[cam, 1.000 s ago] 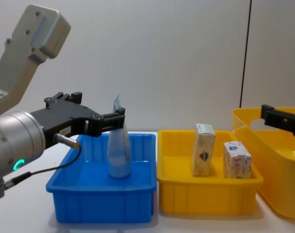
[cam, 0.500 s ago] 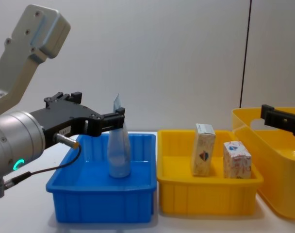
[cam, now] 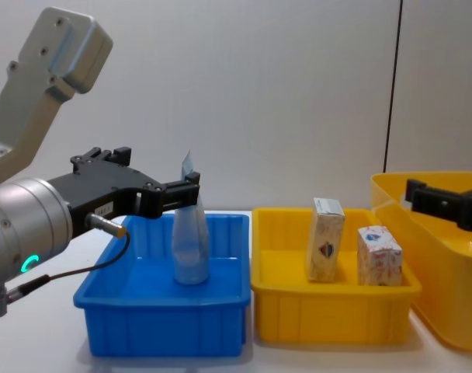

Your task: Bimanual collaborative sorting of washing and personal care products

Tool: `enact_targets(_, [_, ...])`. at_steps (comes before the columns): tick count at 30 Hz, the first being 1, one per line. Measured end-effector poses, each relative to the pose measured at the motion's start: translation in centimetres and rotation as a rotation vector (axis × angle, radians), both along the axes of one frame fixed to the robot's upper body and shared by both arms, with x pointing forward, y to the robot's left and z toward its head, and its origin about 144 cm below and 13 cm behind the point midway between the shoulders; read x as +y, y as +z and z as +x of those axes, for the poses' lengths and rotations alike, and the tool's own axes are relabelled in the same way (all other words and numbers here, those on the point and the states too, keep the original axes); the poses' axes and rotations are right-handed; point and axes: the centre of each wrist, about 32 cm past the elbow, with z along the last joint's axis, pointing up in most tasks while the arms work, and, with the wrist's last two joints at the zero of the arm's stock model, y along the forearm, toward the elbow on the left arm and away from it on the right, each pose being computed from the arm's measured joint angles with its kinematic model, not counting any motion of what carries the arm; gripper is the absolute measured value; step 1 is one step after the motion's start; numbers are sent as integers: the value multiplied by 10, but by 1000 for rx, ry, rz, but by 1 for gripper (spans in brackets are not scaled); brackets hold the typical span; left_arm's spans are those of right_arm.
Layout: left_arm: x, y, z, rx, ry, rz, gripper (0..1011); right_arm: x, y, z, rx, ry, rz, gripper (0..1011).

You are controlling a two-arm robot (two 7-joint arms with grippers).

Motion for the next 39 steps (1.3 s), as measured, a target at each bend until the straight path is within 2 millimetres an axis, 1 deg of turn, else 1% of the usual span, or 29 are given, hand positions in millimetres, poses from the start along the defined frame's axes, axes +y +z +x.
enact_targets(15, [0,0,0,0,0,0,1001,21,-1,14,66,-37,-42,1004])
enact_targets(32, [0,0,0,0,0,0,1001,52,-9,49,120,-113,-86,1004])
enact_targets(39, [0,0,0,0,0,0,1001,62,-12,58,135,-117,-96,1004])
